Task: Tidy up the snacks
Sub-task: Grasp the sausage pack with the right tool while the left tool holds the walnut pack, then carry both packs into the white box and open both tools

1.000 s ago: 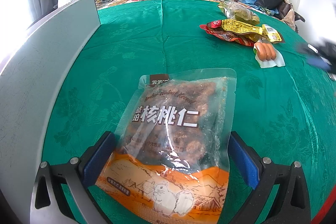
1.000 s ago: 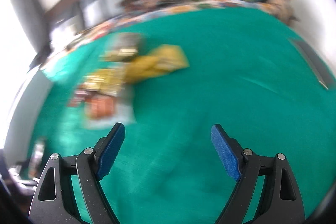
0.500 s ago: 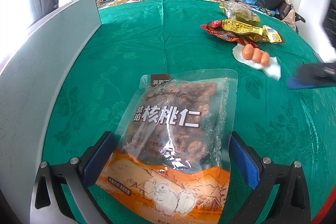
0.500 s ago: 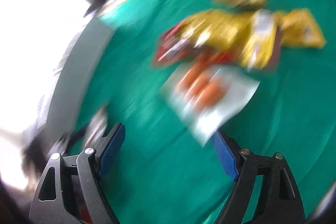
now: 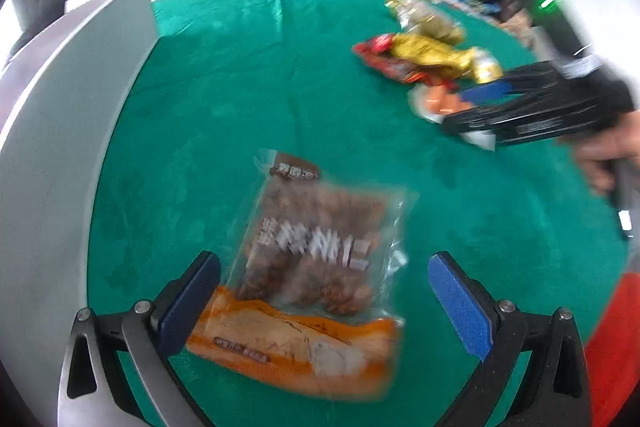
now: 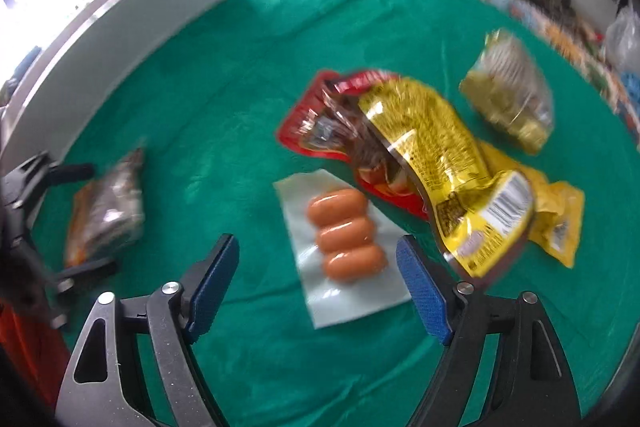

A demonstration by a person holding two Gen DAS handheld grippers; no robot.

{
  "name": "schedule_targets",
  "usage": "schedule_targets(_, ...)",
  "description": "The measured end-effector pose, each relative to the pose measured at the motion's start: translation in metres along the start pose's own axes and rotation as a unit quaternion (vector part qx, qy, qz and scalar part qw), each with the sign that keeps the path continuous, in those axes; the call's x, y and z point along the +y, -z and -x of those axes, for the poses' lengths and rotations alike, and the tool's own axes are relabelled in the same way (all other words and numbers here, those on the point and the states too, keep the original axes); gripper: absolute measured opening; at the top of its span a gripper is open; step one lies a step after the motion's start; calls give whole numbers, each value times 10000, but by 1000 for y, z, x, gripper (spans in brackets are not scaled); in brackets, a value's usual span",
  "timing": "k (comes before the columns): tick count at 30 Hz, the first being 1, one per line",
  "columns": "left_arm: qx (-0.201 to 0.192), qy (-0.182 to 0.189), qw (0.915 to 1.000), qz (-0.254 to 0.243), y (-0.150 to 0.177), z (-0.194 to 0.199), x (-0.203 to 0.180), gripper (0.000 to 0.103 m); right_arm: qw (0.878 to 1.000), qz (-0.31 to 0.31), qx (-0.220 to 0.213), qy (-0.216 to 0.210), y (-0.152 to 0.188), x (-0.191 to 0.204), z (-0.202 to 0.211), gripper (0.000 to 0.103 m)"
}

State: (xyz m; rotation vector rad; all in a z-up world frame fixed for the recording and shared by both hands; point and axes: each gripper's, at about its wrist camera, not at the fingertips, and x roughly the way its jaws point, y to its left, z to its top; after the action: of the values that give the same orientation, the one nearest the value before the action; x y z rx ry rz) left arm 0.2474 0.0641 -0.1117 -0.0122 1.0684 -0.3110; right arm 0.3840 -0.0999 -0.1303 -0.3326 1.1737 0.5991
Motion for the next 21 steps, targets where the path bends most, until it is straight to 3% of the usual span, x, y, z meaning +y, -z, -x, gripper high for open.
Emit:
schedule_targets(2, -4, 74, 9998, -170, -4, 3, -1, 102, 9989, 300, 44, 364, -8, 6, -9, 49)
schedule_targets(4, 125, -58, 9992, -369, -7, -6, -9, 102, 9986, 254, 190, 416, -15, 7, -13, 40)
schedule_targets(6, 472, -532, 9936, -882, -7, -25, -25, 102, 9989, 90, 335, 318, -17, 4, -10, 39)
schedule_targets(7, 629, -914, 9861, -1239, -4, -35, -34, 103, 9990, 45, 347, 279, -15, 2, -4, 39)
schedule_targets(9, 335, -1071, 9840, -1382, -4, -33, -37, 103, 9986, -357, 383, -47, -10, -8, 3, 38)
schedule_targets(13, 481, -813, 9941, -535, -12, -42, -12, 102, 9899, -1248, 61, -662, 5, -32, 31, 38)
schedule_targets(15, 231, -720, 9969, -212, -11, -39, -4, 86, 9823, -1604, -161, -952, 14, -40, 43, 38)
schedule_targets(16, 109, -722, 9971, -204, -12, -36, -5, 69, 9769, -1802, -299, -1114, 19, -44, 50, 38)
schedule_targets(18, 26, -624, 9980, -109, -13, -30, -6, 60, 9629, -2171, -595, -1486, 34, -43, 62, 38)
schedule_targets(21, -67, -247, 9995, 165, -8, -16, -4, 58, 9387, -2648, -950, -1991, 54, -27, 76, 38)
